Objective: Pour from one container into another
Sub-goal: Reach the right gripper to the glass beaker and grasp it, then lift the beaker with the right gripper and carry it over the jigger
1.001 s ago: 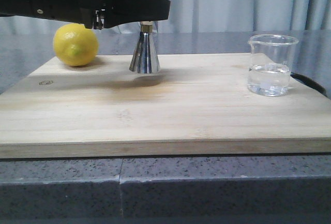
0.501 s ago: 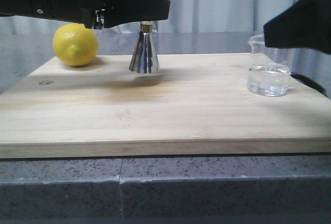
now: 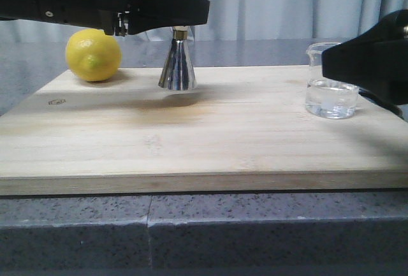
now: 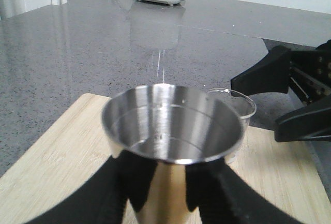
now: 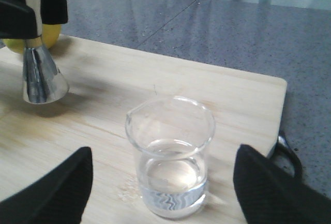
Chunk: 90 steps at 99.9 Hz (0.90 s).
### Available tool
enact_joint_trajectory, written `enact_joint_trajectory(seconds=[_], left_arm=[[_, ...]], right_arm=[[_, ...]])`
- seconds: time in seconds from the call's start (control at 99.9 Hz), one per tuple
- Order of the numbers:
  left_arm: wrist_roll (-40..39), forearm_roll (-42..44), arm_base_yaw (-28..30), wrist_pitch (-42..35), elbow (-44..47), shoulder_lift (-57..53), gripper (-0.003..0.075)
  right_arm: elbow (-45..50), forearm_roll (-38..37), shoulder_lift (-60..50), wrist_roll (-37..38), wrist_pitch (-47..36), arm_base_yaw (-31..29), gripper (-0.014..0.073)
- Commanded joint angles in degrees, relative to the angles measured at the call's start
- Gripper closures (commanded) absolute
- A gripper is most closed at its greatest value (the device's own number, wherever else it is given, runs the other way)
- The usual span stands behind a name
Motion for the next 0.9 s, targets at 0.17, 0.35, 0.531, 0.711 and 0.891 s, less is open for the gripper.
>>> enact_joint_trajectory(seconds=[0.17, 0.35, 0.531, 0.711, 0.891], left_arm=[[-0.41, -4.72, -0.49, 5.68, -1.74, -2.21, 0.0524], [-0.41, -4.72, -0.49, 5.68, -1.74, -2.21, 0.0524], [-0.41, -4.72, -0.49, 5.68, -1.74, -2.21, 0.0524], [-0.41, -4.72, -0.49, 5.68, -1.74, -2.21, 0.0524], [-0.41, -4.72, -0.49, 5.68, -1.74, -2.21, 0.0524]], right_arm=[[-1.34, -4.44, 7.45, 2.72, -14.37, 0.18, 0.0102], [-1.34, -4.44, 13.47, 2.72, -21.67, 0.18, 0.0102], [-1.34, -4.44, 18.51, 2.72, -27.44, 0.18, 0.0103], [-1.34, -4.44, 19.35, 2.72, -28.33, 0.18, 0.0218], [-1.34, -4.44, 19.35, 2.72, -28.23, 0.18, 0.0342]])
